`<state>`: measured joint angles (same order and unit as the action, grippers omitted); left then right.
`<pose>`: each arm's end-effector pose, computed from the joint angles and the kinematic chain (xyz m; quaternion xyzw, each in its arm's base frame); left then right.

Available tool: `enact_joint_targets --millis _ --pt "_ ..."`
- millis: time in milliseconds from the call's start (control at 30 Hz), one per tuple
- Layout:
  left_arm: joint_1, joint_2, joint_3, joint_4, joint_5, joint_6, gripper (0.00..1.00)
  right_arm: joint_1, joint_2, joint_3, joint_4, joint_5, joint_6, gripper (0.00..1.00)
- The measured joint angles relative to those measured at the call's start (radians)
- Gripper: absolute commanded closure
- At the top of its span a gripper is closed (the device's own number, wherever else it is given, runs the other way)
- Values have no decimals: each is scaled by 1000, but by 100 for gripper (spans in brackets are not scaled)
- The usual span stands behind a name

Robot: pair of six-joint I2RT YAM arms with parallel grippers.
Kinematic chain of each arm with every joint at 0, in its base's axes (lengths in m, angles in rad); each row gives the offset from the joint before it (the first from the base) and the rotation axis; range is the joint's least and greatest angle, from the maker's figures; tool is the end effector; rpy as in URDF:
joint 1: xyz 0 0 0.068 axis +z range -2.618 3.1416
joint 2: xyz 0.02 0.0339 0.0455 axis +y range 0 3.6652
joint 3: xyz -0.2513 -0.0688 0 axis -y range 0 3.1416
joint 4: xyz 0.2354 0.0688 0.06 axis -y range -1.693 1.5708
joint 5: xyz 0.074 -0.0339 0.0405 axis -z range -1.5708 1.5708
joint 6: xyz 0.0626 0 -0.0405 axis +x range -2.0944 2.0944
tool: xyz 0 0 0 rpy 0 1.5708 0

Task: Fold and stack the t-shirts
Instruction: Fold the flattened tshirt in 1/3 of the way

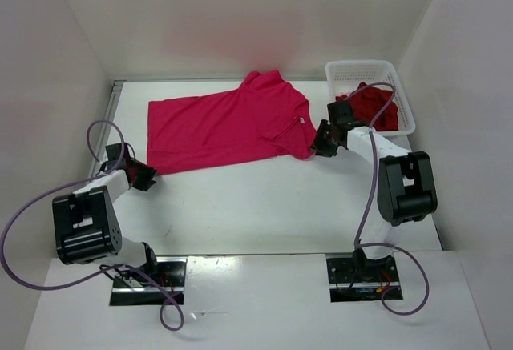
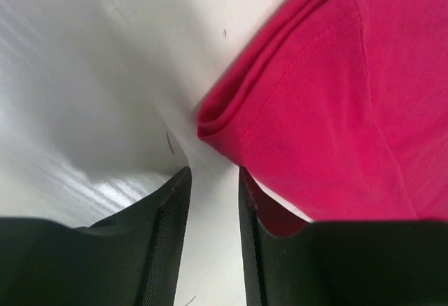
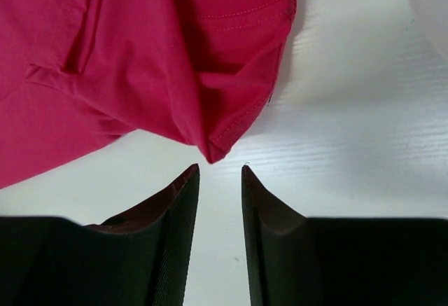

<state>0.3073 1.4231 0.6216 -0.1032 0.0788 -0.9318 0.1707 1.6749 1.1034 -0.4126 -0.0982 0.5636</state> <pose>0.2628 0.0782 0.1274 -0.5379 0.7763 -0.1358 0.2994 0.3459 0.0658 0.1731 0.1727 0.9405 0.1475 0.2527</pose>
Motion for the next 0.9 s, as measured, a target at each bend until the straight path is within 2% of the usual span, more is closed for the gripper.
enact_joint_targets --millis 133,167,200,333,467,567,900 --pt "0 27 2 35 -10 -22 72 0 56 8 15 -10 0 63" --pt "0 37 6 43 -11 -25 80 0 74 18 17 -15 0 63" --pt "0 46 10 52 -15 -27 84 0 93 31 18 -18 0 63" --pt "0 72 29 63 -30 -33 92 3 140 62 25 -29 -1 65" --pt "3 83 42 61 -42 -28 97 22 146 83 24 -34 0 65" --pt "15 92 52 59 -49 -13 100 39 139 88 24 -27 -1 61" --pt "77 129 92 52 -56 21 100 45 180 212 -13 -5 -31 57"
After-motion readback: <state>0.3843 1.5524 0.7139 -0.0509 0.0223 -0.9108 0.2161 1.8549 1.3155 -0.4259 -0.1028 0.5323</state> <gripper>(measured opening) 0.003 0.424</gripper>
